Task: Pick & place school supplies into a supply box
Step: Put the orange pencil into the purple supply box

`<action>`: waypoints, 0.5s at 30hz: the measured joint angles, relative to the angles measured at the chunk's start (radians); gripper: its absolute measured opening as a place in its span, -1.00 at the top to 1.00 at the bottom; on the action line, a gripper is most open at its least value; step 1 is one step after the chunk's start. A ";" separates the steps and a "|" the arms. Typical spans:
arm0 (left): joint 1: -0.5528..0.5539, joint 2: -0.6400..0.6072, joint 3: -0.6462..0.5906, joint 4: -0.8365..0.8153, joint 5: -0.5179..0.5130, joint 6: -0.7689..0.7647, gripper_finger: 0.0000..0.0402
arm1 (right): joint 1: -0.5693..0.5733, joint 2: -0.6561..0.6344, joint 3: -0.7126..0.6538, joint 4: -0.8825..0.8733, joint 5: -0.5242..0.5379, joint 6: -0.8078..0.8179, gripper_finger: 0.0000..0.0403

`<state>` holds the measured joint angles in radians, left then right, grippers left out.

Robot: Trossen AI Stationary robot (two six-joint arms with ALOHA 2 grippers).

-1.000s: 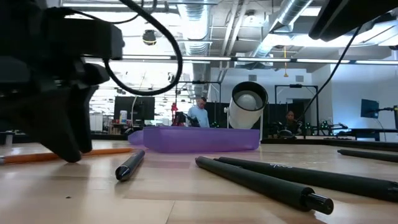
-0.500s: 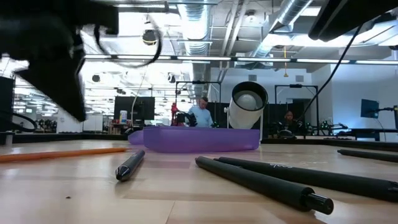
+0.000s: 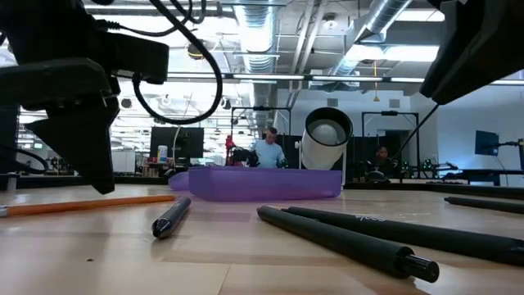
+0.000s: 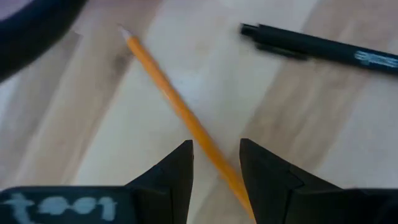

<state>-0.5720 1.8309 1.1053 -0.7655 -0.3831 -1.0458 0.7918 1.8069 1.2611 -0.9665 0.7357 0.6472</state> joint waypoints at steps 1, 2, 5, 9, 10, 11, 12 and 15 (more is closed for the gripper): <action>0.000 0.000 0.000 0.002 0.011 0.001 0.40 | 0.000 0.000 -0.001 0.003 0.000 0.001 0.50; 0.000 0.000 0.000 0.000 0.019 0.001 0.40 | 0.000 0.000 -0.002 0.004 0.000 0.001 0.50; 0.000 0.000 0.000 -0.018 0.031 -0.007 0.40 | 0.000 0.000 -0.003 0.005 0.004 0.001 0.50; 0.000 0.000 -0.011 -0.010 0.056 -0.020 0.40 | 0.000 0.000 -0.003 0.006 0.004 0.001 0.50; 0.000 0.000 -0.015 -0.010 0.072 -0.025 0.40 | 0.000 0.000 -0.003 0.006 0.004 0.001 0.50; 0.000 0.000 -0.018 -0.009 0.089 -0.032 0.40 | 0.000 0.000 -0.003 0.006 0.004 0.001 0.50; 0.000 0.000 -0.024 -0.002 0.105 -0.037 0.40 | 0.002 0.000 -0.003 0.006 0.004 0.002 0.50; -0.009 0.000 -0.030 0.001 0.135 -0.058 0.40 | 0.005 0.000 -0.003 0.006 0.005 0.007 0.50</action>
<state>-0.5805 1.8309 1.0756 -0.7650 -0.2477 -1.1042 0.7971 1.8065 1.2579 -0.9601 0.7406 0.6544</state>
